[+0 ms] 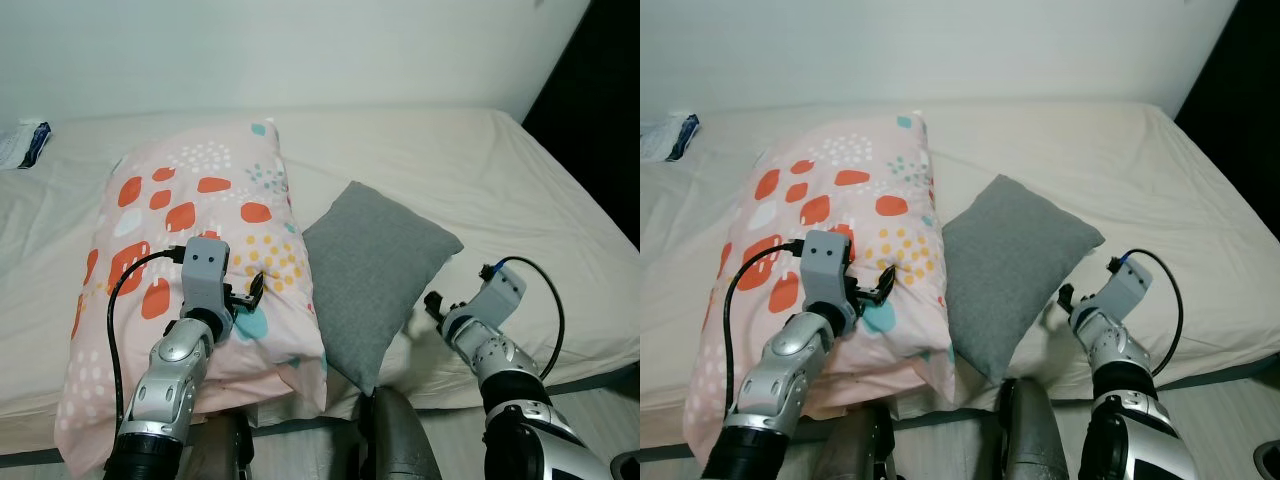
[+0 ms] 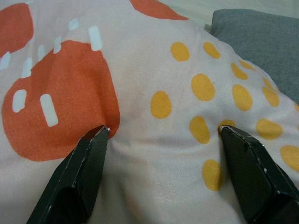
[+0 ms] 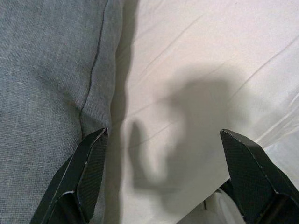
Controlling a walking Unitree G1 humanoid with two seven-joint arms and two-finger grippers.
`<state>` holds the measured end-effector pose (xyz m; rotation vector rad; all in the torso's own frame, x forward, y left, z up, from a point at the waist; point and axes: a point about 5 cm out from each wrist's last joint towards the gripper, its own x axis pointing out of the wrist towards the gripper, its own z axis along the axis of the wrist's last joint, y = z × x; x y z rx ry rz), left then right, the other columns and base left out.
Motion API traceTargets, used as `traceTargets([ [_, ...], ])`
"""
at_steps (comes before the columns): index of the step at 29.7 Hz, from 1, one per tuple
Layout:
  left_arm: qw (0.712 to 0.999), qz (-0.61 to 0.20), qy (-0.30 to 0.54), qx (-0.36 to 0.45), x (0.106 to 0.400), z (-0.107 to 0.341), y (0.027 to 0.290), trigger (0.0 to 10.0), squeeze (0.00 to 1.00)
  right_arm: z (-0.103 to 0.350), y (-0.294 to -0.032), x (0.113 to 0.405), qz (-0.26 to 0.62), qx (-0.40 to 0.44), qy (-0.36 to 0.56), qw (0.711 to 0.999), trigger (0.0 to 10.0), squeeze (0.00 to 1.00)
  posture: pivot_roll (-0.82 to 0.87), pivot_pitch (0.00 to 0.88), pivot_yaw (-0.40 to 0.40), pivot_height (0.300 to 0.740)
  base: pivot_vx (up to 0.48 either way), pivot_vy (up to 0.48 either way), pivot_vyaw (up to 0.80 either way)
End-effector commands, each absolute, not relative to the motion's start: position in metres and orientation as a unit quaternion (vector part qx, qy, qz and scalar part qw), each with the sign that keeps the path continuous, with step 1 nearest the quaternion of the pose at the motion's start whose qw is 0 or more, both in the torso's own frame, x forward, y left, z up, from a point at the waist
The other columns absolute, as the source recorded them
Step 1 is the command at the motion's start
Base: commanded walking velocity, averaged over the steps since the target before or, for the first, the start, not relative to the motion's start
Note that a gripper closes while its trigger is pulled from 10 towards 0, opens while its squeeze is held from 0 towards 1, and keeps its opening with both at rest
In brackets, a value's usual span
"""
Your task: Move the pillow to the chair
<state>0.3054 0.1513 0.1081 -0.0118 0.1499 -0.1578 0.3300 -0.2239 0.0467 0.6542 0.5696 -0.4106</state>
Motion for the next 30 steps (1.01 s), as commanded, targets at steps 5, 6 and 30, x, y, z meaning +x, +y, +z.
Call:
traceTargets([
  [5, 0.994, -0.082, 0.077, -0.008, 0.303, 0.103, 0.155, 10.0, 0.0, 0.039, -0.219, 0.328, -0.161, 0.328, 0.278, 0.889, 10.0, 0.0, -0.03, 0.12, -0.029, 0.596, 0.0, 0.0, 0.0],
  [6, 0.994, -0.082, 0.077, -0.008, 0.303, 0.103, 0.155, 10.0, 0.0, 0.039, -0.219, 0.328, -0.161, 0.328, 0.278, 0.889, 10.0, 0.0, -0.03, 0.12, -0.029, 0.596, 0.0, 0.0, 0.0],
  [30, 0.993, -0.098, 0.059, -0.009, 0.302, 0.106, 0.15, 10.0, 0.0, 0.044, -0.213, 0.335, -0.107, 0.405, 0.205, 0.885, 10.0, 0.0, -0.02, 0.13, -0.024, 0.572, 0.0, 0.0, 0.0],
])
